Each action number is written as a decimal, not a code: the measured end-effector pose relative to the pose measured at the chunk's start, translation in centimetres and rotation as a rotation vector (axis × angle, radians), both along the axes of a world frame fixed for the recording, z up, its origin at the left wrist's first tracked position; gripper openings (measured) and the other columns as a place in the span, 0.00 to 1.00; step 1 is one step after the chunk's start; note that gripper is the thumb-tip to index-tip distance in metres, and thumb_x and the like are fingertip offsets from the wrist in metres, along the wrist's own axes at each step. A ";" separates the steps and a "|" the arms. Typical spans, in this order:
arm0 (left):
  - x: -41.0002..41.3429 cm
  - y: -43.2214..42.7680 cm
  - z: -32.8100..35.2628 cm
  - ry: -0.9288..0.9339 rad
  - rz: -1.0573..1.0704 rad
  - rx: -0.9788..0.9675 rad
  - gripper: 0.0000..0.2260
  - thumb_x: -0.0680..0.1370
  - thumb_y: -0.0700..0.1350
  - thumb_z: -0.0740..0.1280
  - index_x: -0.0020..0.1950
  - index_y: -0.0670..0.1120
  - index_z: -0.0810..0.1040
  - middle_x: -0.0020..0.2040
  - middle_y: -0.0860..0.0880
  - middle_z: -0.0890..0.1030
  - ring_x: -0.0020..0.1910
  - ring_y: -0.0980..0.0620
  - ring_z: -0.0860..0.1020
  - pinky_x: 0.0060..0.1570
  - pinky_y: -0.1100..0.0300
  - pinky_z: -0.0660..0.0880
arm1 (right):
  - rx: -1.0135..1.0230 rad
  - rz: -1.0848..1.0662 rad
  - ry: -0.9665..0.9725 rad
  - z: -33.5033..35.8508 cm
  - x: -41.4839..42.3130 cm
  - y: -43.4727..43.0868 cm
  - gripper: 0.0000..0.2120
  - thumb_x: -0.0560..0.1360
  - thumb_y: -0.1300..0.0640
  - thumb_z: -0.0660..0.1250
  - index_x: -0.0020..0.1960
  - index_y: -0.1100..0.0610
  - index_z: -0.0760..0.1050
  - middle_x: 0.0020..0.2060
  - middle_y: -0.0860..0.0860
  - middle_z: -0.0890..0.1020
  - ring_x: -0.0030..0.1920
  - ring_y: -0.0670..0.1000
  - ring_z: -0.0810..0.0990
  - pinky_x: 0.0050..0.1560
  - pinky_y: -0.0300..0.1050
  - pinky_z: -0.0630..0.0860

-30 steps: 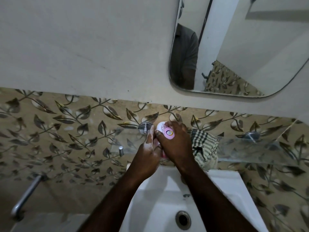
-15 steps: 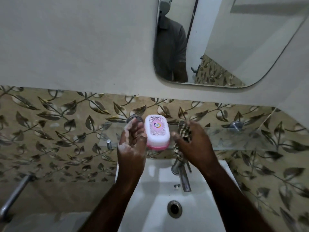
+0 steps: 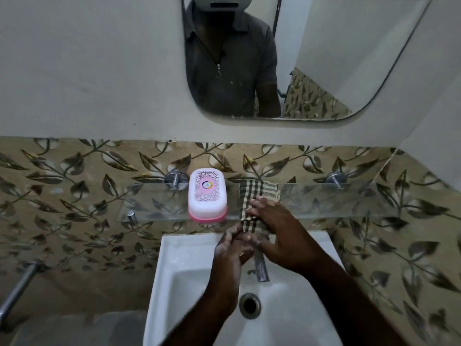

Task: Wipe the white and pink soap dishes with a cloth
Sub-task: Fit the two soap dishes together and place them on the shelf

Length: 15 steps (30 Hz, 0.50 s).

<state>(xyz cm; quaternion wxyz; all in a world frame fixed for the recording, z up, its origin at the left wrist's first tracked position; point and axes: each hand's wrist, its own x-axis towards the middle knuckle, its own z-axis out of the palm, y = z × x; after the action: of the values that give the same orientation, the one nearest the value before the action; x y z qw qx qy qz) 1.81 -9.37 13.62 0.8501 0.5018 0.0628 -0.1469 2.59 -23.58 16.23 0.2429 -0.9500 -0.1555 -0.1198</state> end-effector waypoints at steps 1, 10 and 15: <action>0.2 0.0 0.4 0.001 0.026 -0.024 0.11 0.80 0.35 0.58 0.54 0.41 0.79 0.45 0.45 0.83 0.44 0.50 0.80 0.46 0.54 0.77 | -0.034 0.026 -0.001 -0.3 -0.2 -0.3 0.30 0.73 0.50 0.72 0.71 0.56 0.70 0.73 0.50 0.68 0.76 0.49 0.59 0.77 0.45 0.50; 0.2 1.5 1.5 -0.347 0.062 0.203 0.11 0.72 0.43 0.65 0.46 0.38 0.82 0.46 0.44 0.85 0.49 0.49 0.82 0.51 0.60 0.75 | 0.423 -0.191 -0.141 -0.1 -1.4 -0.3 0.19 0.70 0.68 0.72 0.58 0.51 0.79 0.53 0.46 0.85 0.58 0.48 0.81 0.61 0.42 0.76; -1.1 0.1 -0.2 -0.280 -0.084 0.195 0.24 0.71 0.38 0.73 0.66 0.40 0.72 0.55 0.44 0.82 0.54 0.49 0.79 0.55 0.59 0.76 | 1.289 -0.166 0.159 1.9 -4.1 -3.3 0.10 0.72 0.61 0.68 0.52 0.54 0.81 0.48 0.57 0.86 0.49 0.57 0.85 0.47 0.49 0.82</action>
<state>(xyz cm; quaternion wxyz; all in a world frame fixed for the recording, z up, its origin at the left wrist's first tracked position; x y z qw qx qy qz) 0.76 -9.30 13.42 0.7911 0.5995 -0.0630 -0.1041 -1.53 -26.83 18.15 0.7644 -0.6288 0.0399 -0.1368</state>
